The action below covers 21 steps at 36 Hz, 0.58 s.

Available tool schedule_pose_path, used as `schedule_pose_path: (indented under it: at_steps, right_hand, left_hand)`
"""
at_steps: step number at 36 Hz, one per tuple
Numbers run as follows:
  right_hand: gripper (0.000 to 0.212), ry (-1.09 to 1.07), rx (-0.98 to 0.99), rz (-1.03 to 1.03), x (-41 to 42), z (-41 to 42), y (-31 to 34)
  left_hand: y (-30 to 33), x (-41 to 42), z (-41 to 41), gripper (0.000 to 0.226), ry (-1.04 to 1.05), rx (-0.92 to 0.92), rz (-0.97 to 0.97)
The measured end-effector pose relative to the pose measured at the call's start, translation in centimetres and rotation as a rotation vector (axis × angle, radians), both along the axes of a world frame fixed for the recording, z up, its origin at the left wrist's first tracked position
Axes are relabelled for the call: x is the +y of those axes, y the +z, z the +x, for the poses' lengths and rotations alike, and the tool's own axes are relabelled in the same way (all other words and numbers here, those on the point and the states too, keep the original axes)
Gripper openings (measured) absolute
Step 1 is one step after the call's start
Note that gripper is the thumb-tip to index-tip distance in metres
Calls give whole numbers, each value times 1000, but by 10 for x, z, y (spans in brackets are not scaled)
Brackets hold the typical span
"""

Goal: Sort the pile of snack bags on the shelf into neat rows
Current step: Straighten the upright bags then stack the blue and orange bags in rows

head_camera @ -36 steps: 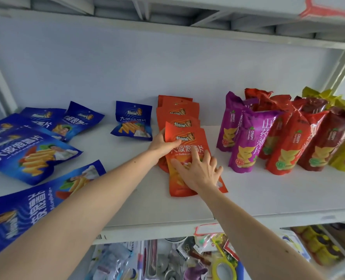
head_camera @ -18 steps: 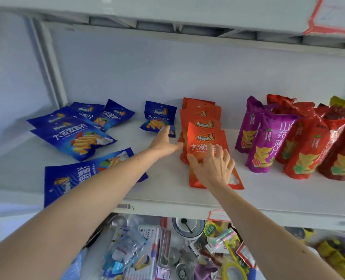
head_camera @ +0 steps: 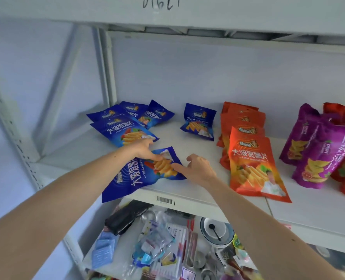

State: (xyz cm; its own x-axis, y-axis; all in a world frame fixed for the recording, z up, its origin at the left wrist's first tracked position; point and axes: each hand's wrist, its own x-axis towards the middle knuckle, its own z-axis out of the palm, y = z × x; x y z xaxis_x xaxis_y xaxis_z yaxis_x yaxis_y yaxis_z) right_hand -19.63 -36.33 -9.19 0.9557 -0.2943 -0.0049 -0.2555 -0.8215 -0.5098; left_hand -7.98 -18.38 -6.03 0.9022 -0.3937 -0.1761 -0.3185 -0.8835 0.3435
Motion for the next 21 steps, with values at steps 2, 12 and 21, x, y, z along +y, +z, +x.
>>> schedule_pose_path:
  at_steps: [2,12,21]
  right_hand:
    - [76,13,34,21,3,8,-1]
    - [115,181,-4,174,-5,35,9]
    - [69,176,-208,886,-21,37,4]
  left_hand:
    - [0,5,6,86,-37,35,75]
    - [21,-19,16,51,-255,37,150]
    - [64,-57,18,34,-564,-175,59]
